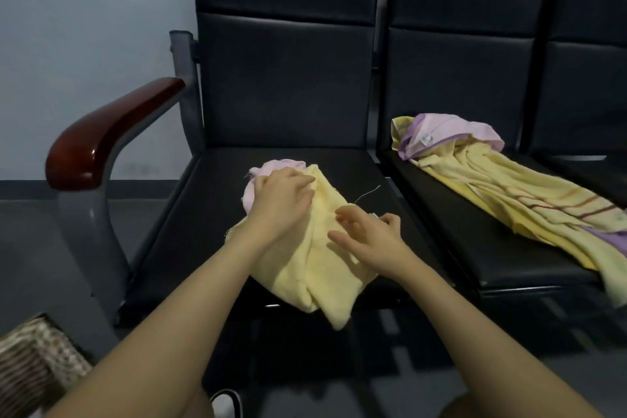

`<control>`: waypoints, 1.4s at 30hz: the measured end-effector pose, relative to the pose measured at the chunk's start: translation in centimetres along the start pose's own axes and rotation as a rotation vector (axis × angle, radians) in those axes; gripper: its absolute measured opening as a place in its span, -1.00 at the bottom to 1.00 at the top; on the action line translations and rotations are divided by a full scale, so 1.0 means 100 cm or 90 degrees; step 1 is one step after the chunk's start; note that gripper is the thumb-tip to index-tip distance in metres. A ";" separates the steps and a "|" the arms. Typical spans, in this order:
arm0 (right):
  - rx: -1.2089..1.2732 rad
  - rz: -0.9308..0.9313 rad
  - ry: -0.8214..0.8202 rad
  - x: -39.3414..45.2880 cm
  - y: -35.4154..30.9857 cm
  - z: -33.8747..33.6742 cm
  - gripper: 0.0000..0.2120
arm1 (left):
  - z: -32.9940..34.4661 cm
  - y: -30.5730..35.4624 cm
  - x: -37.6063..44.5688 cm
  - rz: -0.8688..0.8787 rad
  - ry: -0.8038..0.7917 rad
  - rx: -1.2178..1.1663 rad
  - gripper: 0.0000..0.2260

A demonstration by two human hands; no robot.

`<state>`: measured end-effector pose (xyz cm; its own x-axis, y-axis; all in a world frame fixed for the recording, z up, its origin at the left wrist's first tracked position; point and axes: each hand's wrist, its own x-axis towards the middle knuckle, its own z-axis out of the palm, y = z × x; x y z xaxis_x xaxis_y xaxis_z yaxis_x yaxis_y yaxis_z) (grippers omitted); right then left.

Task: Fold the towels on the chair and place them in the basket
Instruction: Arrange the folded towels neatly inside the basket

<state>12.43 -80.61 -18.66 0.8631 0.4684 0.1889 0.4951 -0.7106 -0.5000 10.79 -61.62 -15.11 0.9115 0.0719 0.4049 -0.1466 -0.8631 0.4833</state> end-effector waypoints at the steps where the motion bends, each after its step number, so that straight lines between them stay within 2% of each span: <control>1: -0.045 0.003 -0.018 -0.001 0.003 0.005 -0.50 | 0.002 0.001 -0.001 0.037 -0.024 0.090 -0.70; 4: -0.138 0.013 -0.087 0.000 0.012 0.018 -0.44 | 0.007 -0.004 -0.004 0.086 -0.054 0.217 -0.60; 7: -0.172 0.029 -0.123 0.012 0.020 0.026 -0.47 | 0.015 -0.017 -0.003 0.067 -0.099 0.213 -0.51; 10: -0.159 0.036 -0.123 0.035 0.030 0.031 -0.51 | 0.019 -0.028 0.000 0.088 -0.125 0.234 -0.24; 12: -0.149 0.035 -0.129 0.053 0.035 0.032 -0.53 | 0.024 -0.038 0.008 0.082 -0.152 0.261 -0.18; 15: -0.118 0.030 -0.108 0.072 0.038 0.034 -0.55 | 0.032 -0.048 0.021 0.059 -0.169 0.269 -0.21; 18: -0.070 0.014 -0.005 0.079 0.035 0.030 -0.59 | 0.034 -0.050 0.028 0.062 -0.075 0.210 -0.25; 20: -0.061 0.013 0.082 0.076 0.034 0.023 -0.63 | 0.037 -0.048 0.033 0.109 0.015 0.140 -0.32; 22: -0.056 0.045 0.134 0.070 0.036 0.018 -0.63 | 0.041 -0.045 0.035 0.200 0.053 0.091 -0.46; 24: -0.064 0.084 0.136 0.060 0.040 0.015 -0.61 | 0.049 -0.042 0.034 0.274 0.041 0.115 -0.57; 26: -0.083 0.109 0.121 0.051 0.043 0.016 -0.57 | 0.058 -0.035 0.033 0.313 -0.005 0.157 -0.58; 28: -0.063 0.123 0.114 0.043 0.046 0.018 -0.55 | 0.065 -0.028 0.030 0.276 -0.077 0.204 -0.59; 30: -0.035 0.133 0.106 0.038 0.046 0.020 -0.55 | 0.073 -0.028 0.031 0.240 -0.099 0.249 -0.67; 32: -0.015 0.145 0.111 0.036 0.046 0.020 -0.59 | 0.075 -0.026 0.031 0.206 -0.059 0.199 -0.75; 34: 0.038 0.165 0.124 0.035 0.044 0.018 -0.64 | 0.073 -0.023 0.032 0.196 0.025 0.123 -0.78; 38: 0.230 0.145 0.196 0.035 0.030 0.009 -0.70 | 0.066 -0.019 0.037 0.139 0.210 0.045 -0.79; 42: 0.305 0.130 0.162 0.037 0.016 0.007 -0.67 | 0.047 -0.014 0.041 0.049 0.282 -0.034 -0.83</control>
<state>16.29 -79.64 -19.32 0.9624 0.1644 0.2162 0.2671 -0.4288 -0.8630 16.55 -62.46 -17.79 0.6465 0.2253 0.7289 -0.2383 -0.8479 0.4735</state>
